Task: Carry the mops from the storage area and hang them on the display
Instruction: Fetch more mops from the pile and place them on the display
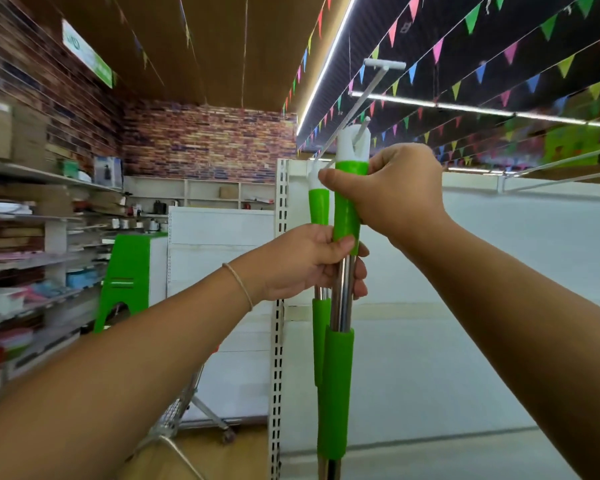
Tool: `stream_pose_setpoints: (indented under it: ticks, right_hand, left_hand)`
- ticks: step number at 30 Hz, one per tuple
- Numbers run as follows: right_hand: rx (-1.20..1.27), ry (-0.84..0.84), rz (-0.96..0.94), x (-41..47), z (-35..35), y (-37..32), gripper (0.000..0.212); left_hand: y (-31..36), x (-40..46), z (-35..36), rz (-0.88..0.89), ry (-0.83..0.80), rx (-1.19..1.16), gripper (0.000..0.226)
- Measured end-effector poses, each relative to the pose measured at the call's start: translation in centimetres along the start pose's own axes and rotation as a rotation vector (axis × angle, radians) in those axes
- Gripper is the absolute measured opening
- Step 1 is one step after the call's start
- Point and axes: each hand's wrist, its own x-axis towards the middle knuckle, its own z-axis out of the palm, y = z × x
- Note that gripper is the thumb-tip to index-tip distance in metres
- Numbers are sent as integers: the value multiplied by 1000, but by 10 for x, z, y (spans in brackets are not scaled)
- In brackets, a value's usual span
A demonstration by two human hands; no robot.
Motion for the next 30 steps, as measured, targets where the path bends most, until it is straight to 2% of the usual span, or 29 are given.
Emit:
stream_pose_setpoints:
  ticks: [7, 15, 22, 24, 27, 30]
  right_hand:
    - [-83, -62, 50, 10, 27, 16, 65]
    - [-162, -122, 119, 33, 66, 42, 59]
    - [-244, -132, 118, 47, 93, 54, 48]
    - [-254, -123, 112, 48, 95, 57, 48]
    - [-262, -124, 113, 49, 96, 58, 46]
    - [-256, -141, 126, 49, 94, 56, 46]
  left_hand:
    - [-19, 13, -17, -50, 127, 77, 24]
    - [-43, 33, -31, -93, 422, 97, 40]
    - [-47, 51, -38, -129, 597, 136, 32]
    - [-51, 56, -38, -113, 650, 244, 31]
    - [-59, 59, -38, -34, 732, 558, 29]
    - [-59, 61, -38, 25, 729, 800, 26]
